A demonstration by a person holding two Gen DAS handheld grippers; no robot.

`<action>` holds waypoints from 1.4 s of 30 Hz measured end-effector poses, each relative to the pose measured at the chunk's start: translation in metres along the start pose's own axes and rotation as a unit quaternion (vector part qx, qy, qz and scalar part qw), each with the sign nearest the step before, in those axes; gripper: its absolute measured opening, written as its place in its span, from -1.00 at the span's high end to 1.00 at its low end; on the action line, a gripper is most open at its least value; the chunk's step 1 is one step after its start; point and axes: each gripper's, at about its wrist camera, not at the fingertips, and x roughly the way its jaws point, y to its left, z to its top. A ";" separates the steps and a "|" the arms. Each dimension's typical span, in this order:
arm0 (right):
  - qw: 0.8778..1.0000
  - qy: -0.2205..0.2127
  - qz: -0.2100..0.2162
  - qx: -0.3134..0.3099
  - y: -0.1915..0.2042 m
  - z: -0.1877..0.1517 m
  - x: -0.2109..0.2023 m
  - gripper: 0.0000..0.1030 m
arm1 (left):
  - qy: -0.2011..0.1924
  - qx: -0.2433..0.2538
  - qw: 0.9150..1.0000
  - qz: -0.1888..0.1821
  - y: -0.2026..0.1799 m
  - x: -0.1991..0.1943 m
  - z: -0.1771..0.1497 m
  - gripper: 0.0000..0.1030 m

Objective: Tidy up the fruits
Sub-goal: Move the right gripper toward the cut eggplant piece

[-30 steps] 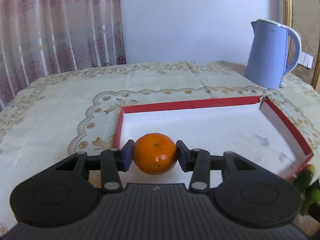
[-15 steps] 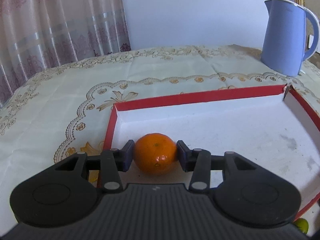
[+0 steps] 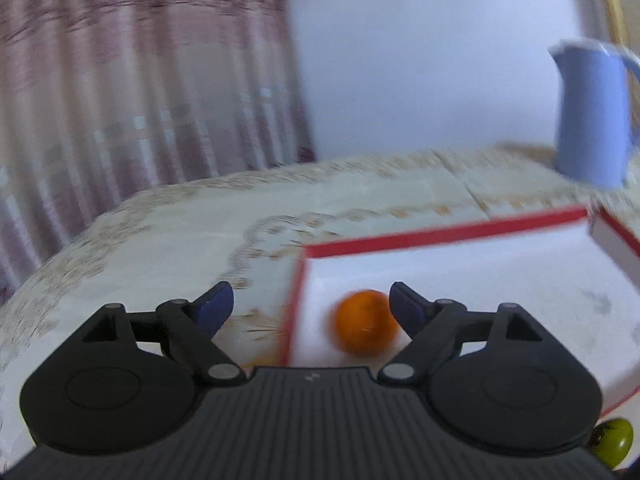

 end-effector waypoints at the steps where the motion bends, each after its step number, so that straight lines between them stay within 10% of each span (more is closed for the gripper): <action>1: 1.000 -0.001 0.001 -0.001 0.000 0.000 0.000 -1.00 | -0.005 -0.018 1.000 0.010 0.009 -0.005 -0.001 -0.70; 11: 0.999 -0.013 0.038 -0.030 0.003 -0.002 -0.006 -1.00 | 0.023 -0.068 0.997 0.002 0.070 -0.065 -0.043 -0.88; 42: 0.977 -0.011 0.150 -0.154 0.028 0.003 -0.010 -0.87 | 0.056 -0.001 0.997 -0.060 0.049 -0.069 -0.070 -1.00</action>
